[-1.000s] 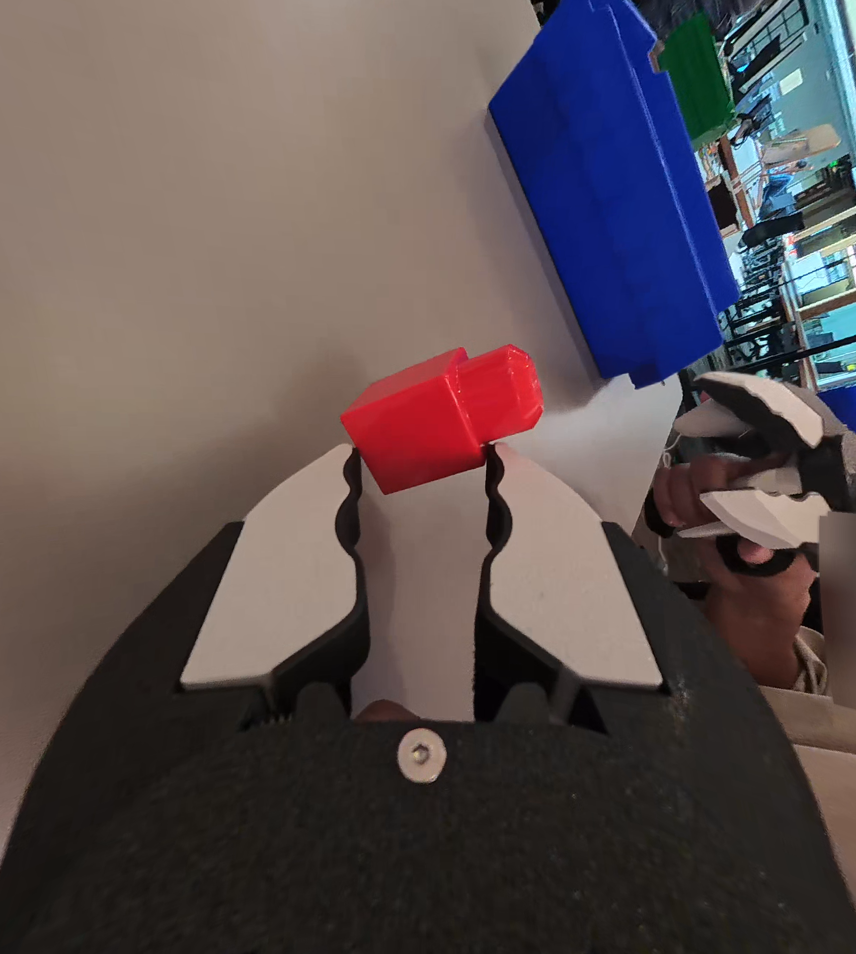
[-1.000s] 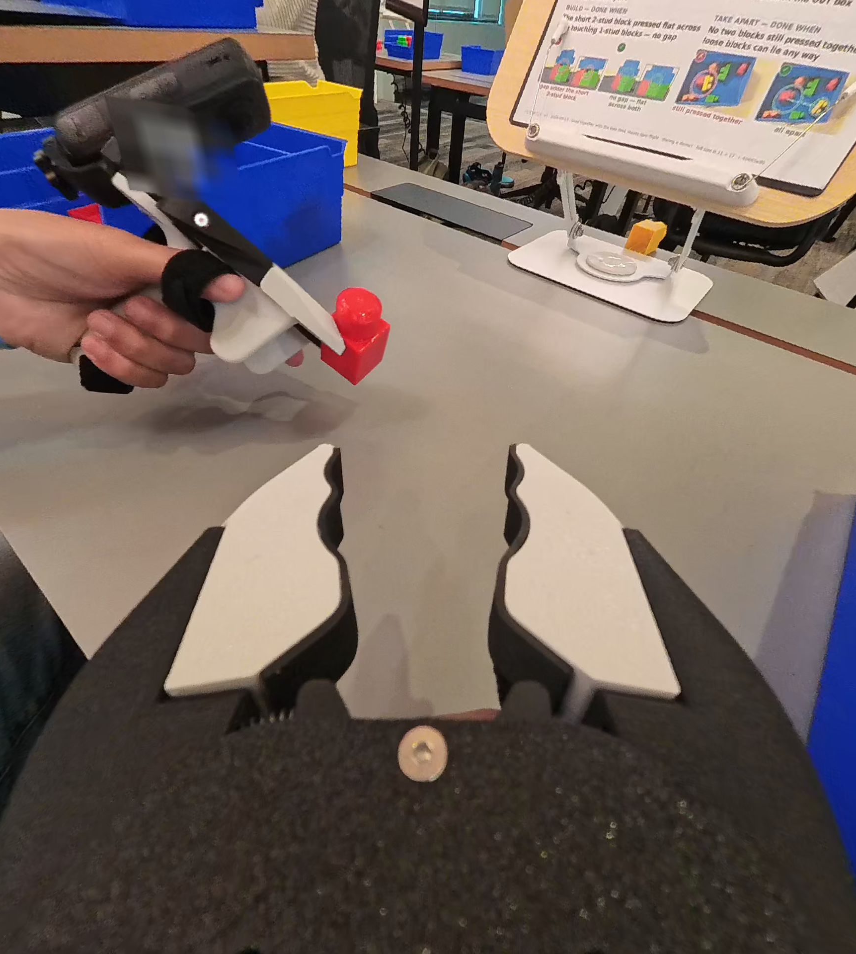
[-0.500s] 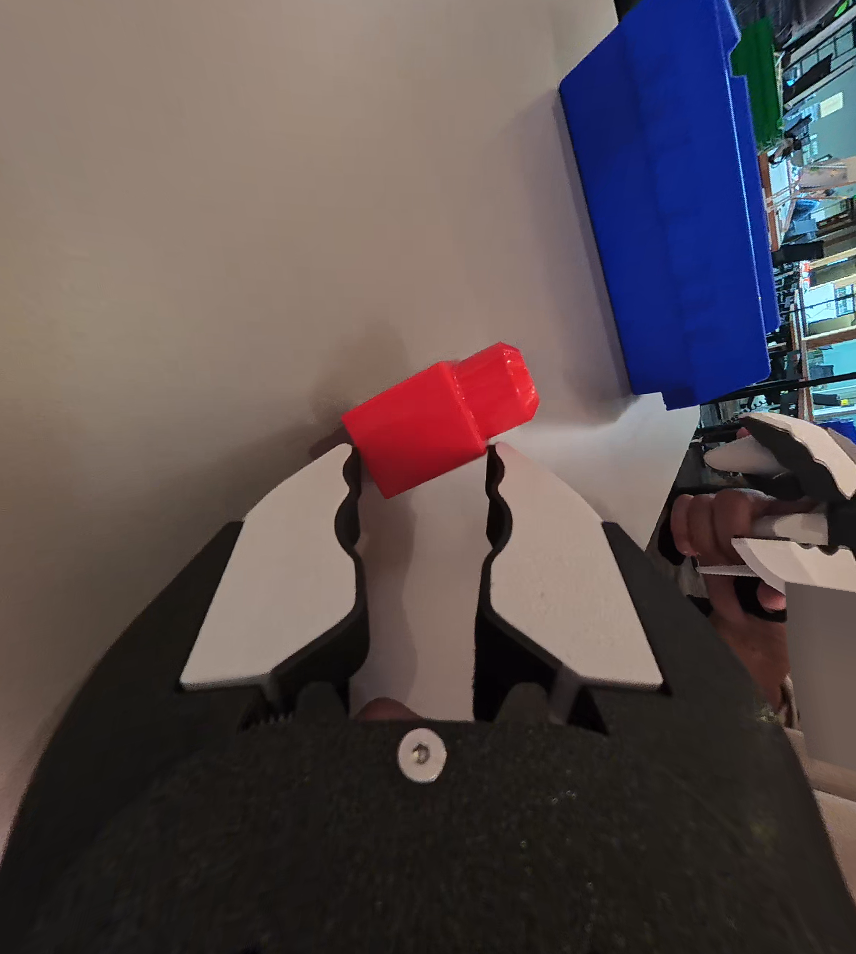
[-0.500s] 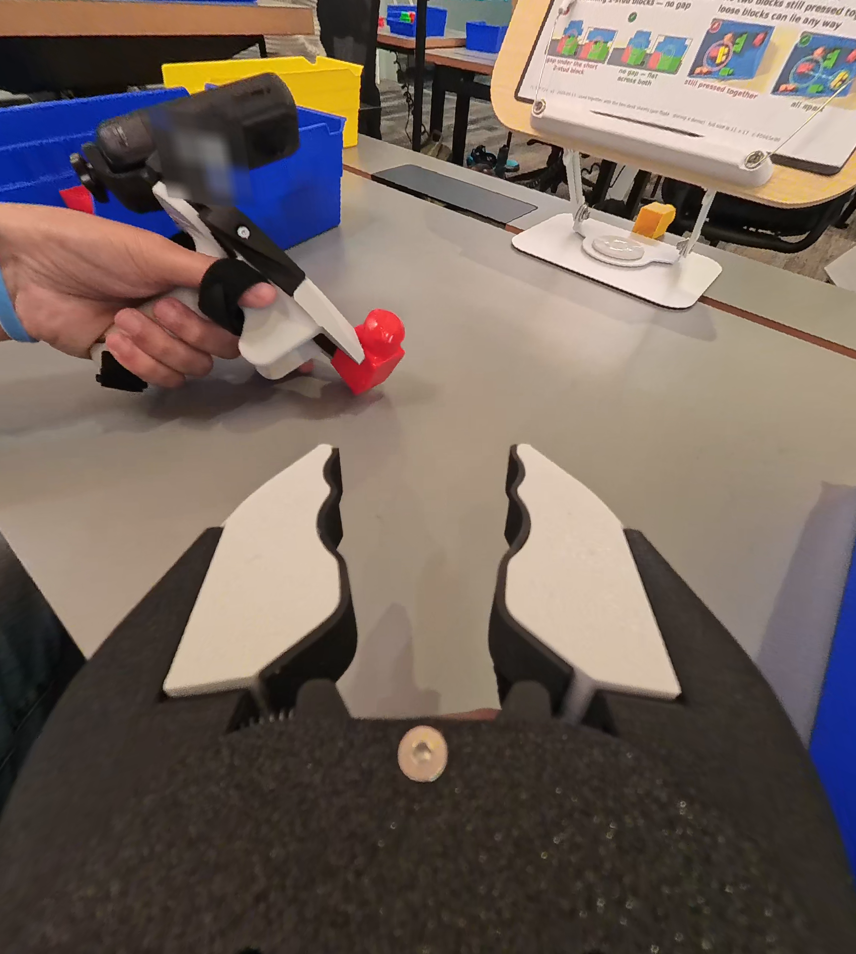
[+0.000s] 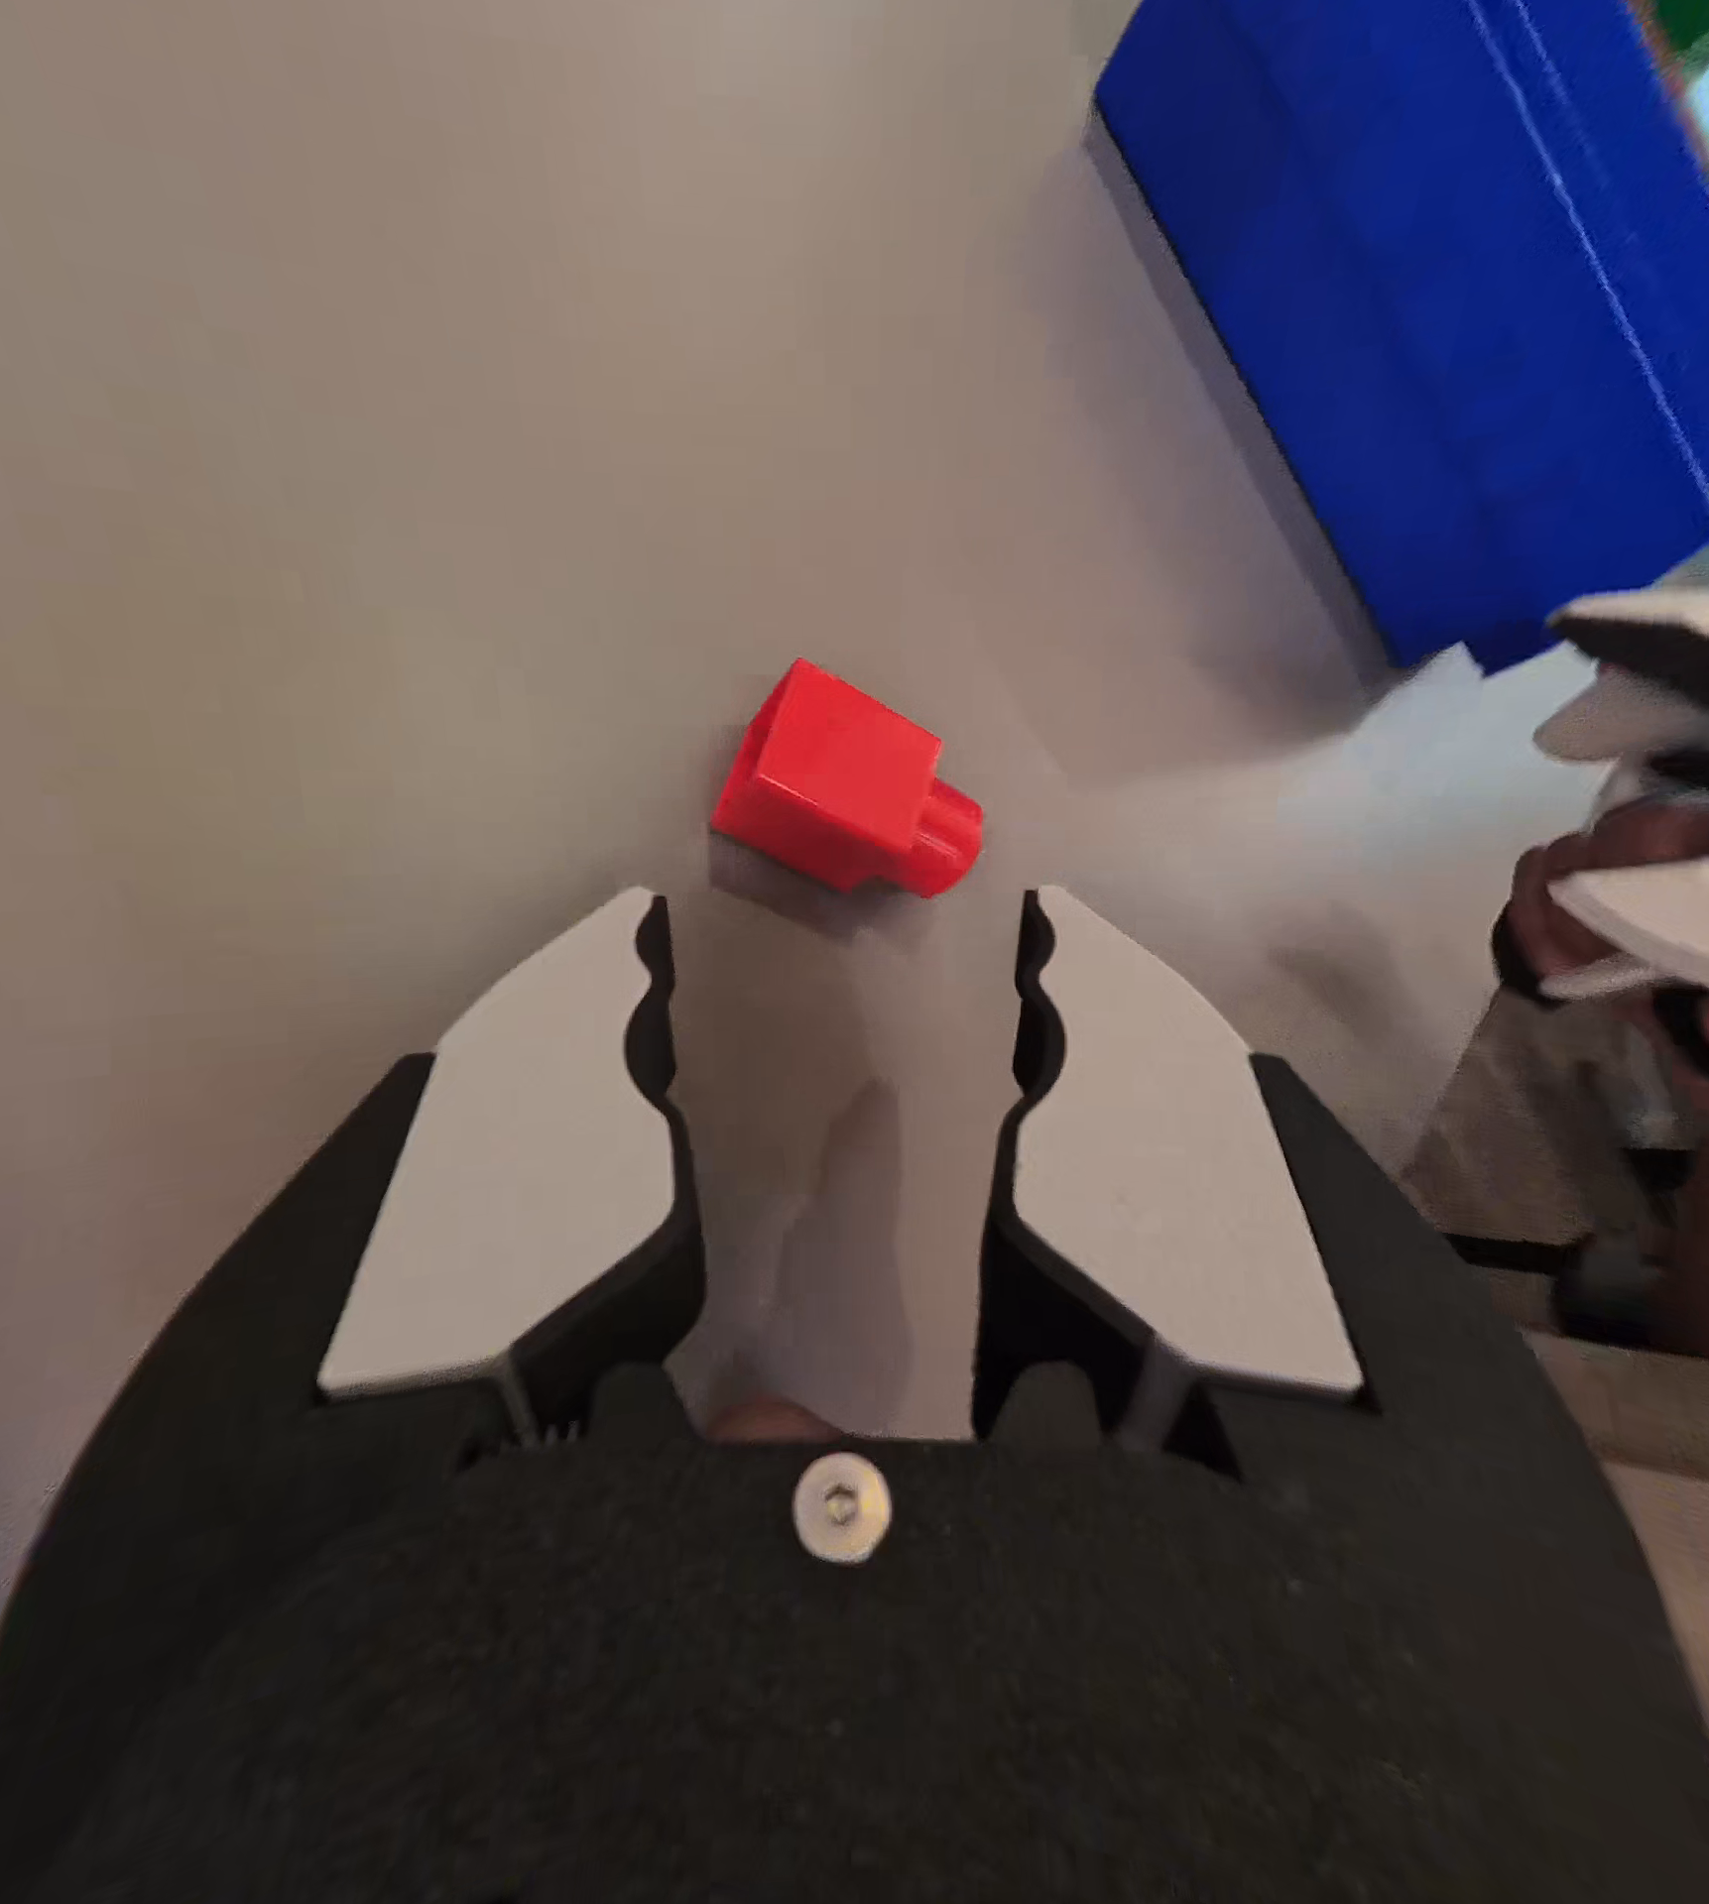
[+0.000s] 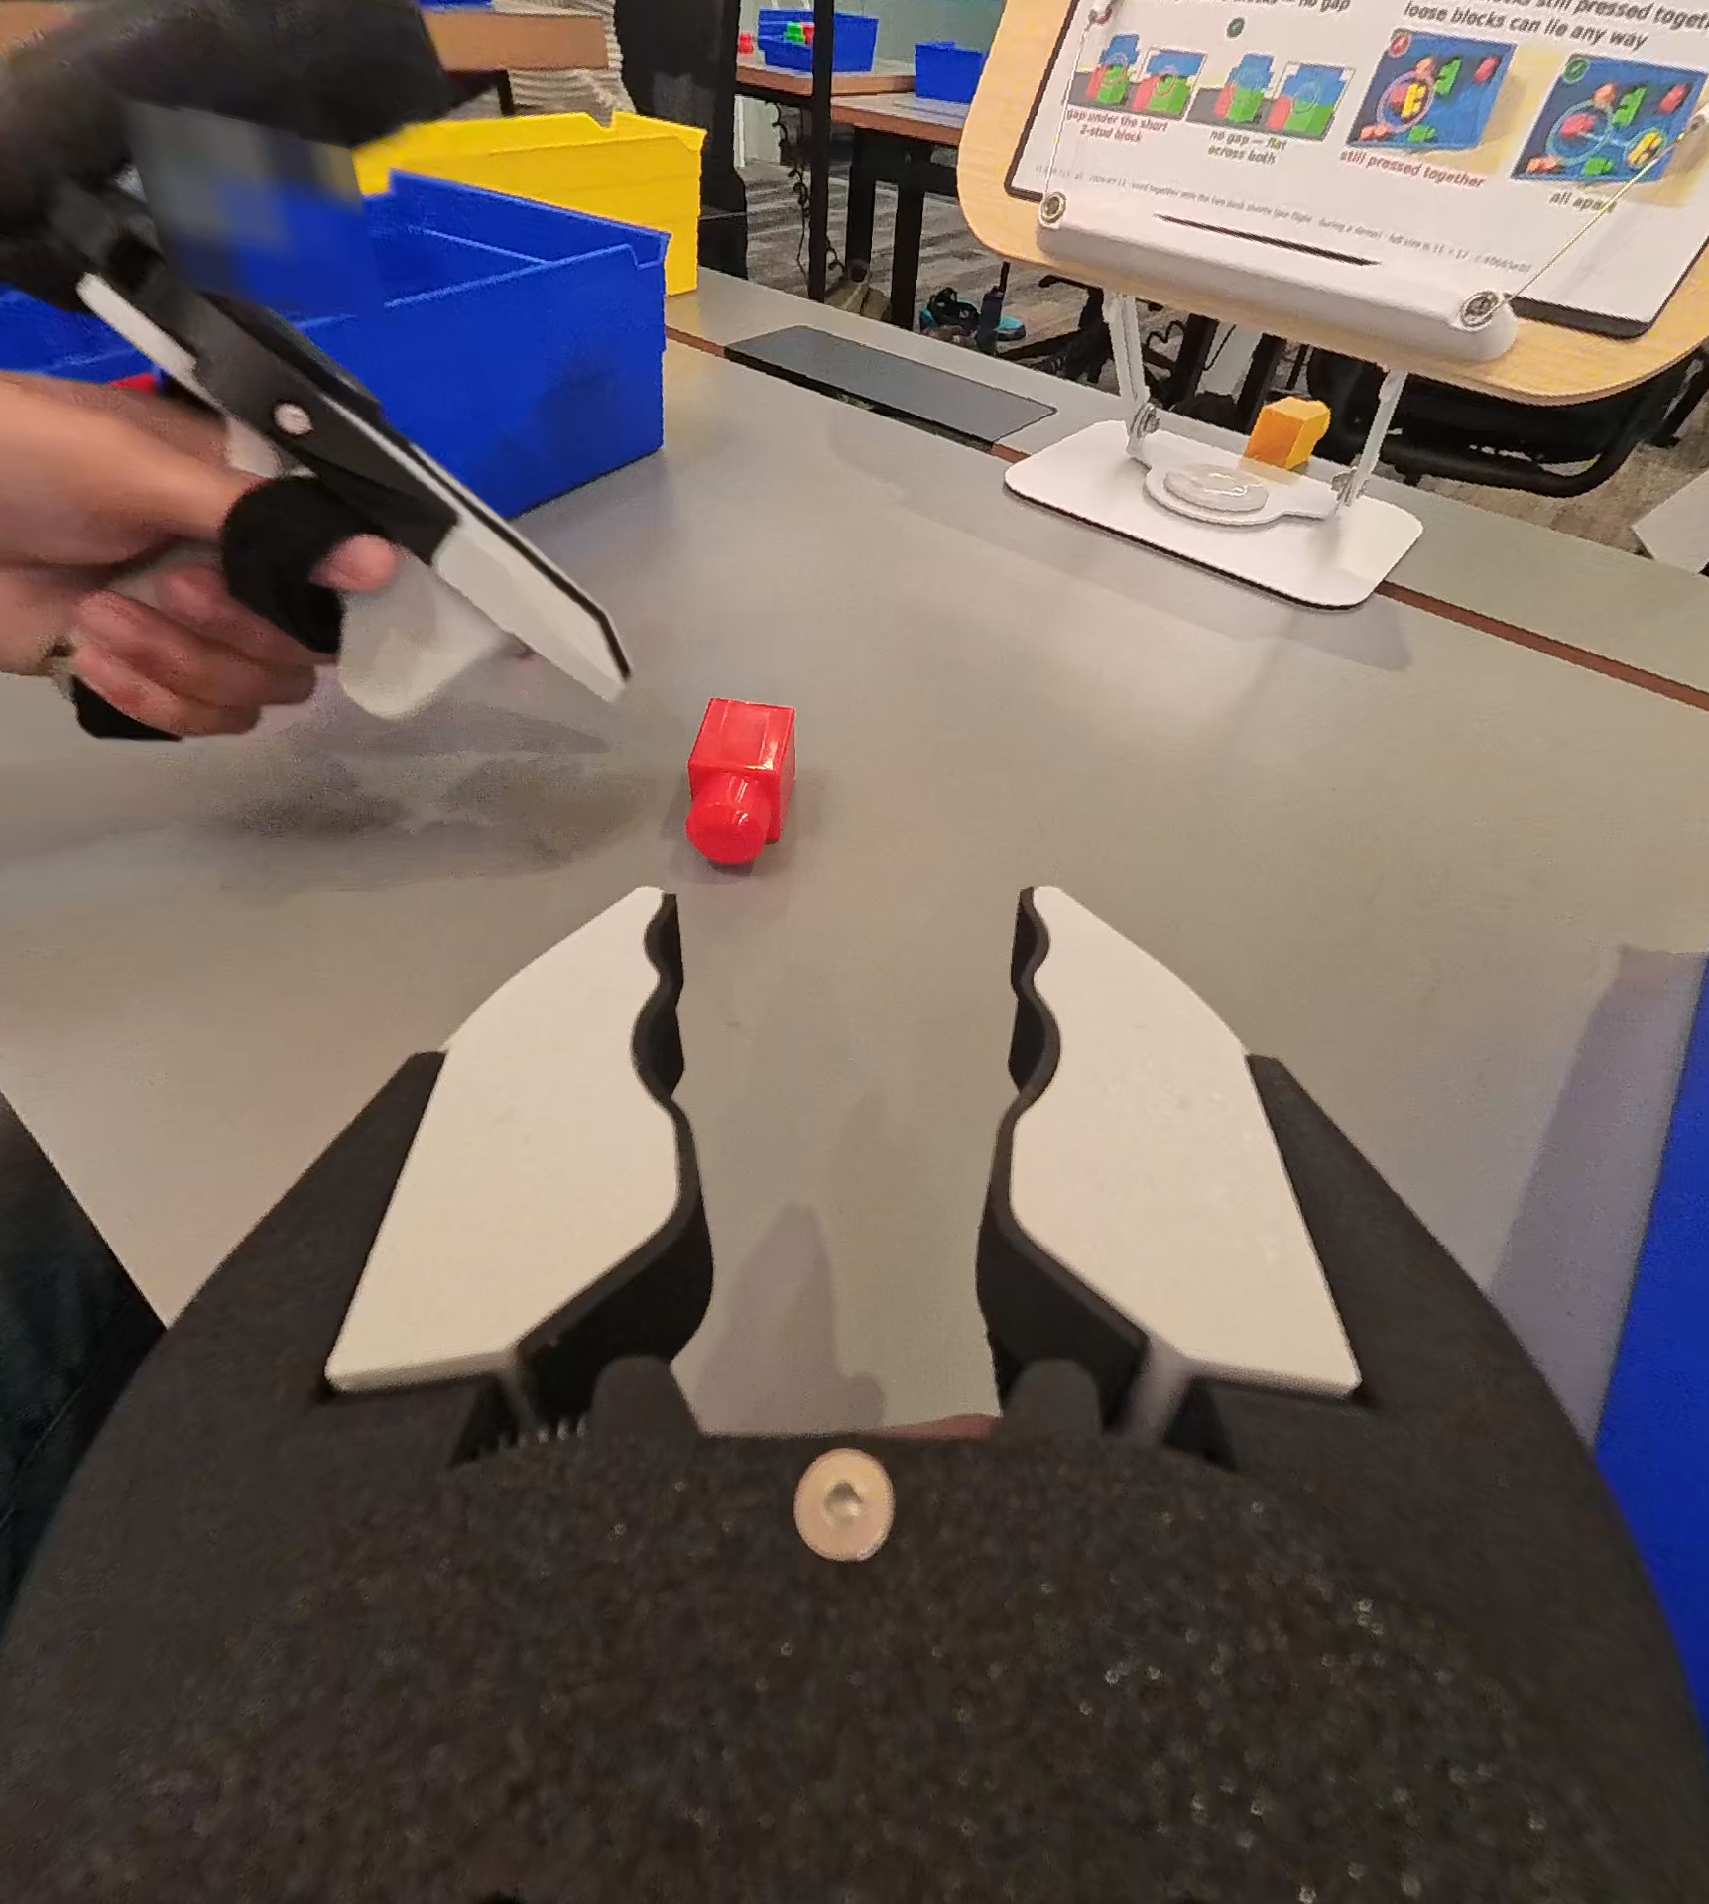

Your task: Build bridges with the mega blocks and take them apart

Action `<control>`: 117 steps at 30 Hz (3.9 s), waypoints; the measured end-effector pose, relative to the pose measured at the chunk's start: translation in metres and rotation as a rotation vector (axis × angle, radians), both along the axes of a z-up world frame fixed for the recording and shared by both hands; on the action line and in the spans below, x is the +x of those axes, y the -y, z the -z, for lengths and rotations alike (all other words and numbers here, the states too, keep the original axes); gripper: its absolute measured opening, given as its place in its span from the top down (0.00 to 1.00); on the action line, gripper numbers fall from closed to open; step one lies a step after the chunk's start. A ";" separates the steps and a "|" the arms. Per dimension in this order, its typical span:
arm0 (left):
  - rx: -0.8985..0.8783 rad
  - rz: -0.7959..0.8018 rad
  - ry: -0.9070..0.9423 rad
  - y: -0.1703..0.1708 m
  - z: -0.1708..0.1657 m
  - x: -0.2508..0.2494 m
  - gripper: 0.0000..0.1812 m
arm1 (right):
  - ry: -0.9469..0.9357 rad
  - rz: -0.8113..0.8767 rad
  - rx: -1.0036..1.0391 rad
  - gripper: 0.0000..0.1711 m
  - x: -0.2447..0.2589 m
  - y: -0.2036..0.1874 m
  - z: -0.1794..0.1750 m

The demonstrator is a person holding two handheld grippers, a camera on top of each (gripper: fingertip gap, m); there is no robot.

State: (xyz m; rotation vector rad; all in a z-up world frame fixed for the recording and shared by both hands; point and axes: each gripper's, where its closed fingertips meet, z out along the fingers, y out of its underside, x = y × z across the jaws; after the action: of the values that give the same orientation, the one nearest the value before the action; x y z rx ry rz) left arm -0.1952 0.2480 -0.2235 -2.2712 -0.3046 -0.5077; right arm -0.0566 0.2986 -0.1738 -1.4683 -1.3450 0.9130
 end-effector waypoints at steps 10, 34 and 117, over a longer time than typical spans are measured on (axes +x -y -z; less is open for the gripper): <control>0.127 -0.241 -0.747 0.137 -0.122 -0.086 0.62 | 0.003 -0.012 0.004 0.64 0.000 0.001 0.001; -0.635 0.772 -1.246 0.182 -0.050 -0.316 0.63 | 0.057 -0.028 -0.003 0.64 -0.005 0.002 0.021; 0.223 -0.193 -0.479 0.046 -0.038 -0.028 0.78 | 0.057 -0.112 0.004 0.66 -0.011 0.027 0.010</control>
State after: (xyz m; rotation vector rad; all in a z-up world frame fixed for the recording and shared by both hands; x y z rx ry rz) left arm -0.2237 0.2017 -0.1856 -2.0416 -0.2076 0.1034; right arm -0.0678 0.2718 -0.1842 -1.4363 -1.4825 0.9453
